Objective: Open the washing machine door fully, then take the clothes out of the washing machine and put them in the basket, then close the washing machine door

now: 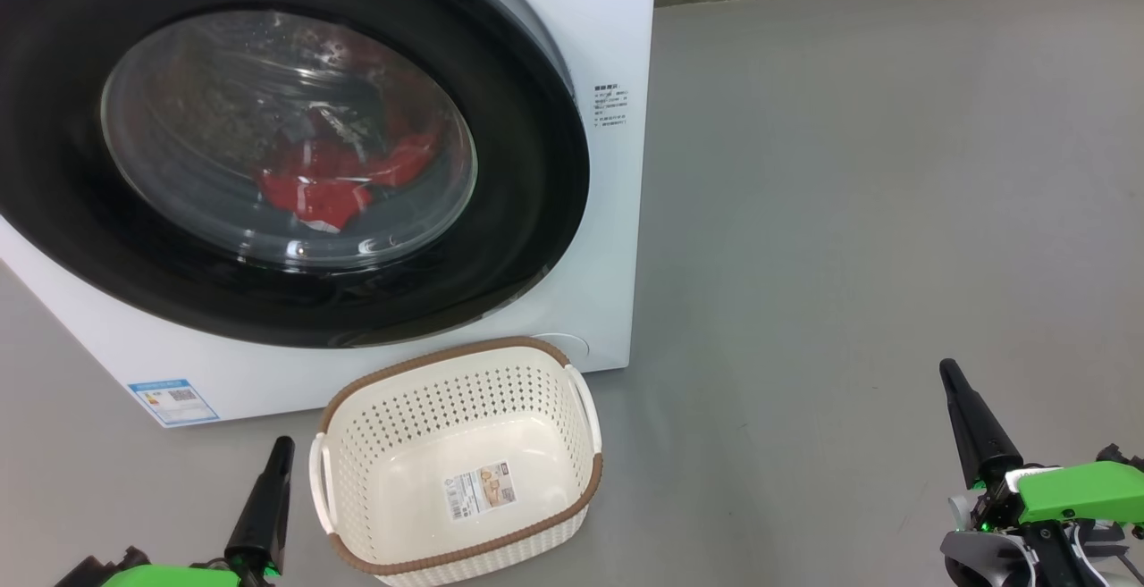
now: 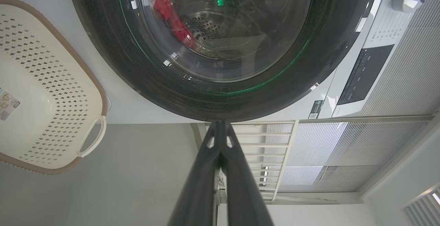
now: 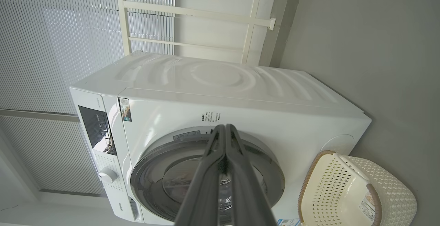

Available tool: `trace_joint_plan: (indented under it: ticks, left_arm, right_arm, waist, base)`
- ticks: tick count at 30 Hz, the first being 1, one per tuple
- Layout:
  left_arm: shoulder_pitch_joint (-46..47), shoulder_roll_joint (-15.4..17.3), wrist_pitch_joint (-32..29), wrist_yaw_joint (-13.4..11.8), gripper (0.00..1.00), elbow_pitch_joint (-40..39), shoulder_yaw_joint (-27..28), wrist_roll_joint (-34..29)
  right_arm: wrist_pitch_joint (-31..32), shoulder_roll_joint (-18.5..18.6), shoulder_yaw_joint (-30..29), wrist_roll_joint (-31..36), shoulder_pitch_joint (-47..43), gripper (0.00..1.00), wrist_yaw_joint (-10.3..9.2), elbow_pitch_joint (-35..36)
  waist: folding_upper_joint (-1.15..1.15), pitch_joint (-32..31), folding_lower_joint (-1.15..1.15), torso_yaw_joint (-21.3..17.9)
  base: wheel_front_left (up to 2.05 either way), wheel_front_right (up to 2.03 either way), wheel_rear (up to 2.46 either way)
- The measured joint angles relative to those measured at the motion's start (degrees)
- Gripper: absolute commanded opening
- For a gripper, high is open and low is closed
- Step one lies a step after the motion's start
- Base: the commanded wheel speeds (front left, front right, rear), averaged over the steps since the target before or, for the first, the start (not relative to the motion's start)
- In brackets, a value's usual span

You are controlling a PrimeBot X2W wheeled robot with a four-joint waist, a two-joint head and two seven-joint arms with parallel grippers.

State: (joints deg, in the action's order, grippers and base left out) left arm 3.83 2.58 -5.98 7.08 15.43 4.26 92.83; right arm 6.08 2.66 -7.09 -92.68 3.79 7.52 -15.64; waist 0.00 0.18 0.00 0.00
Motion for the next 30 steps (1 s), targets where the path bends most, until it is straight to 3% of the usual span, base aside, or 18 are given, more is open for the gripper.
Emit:
trace_joint_plan:
  ticks: [30]
  left_arm:
    - [0.0,0.0,-0.1,0.0,0.0,0.0,0.1,0.0]
  right_arm:
    - [0.1,-0.1,-0.1,0.0,0.0,0.0,0.0,0.0]
  waist:
    - [0.0,0.0,-0.01,0.0]
  base:
    - [0.0,0.0,0.0]
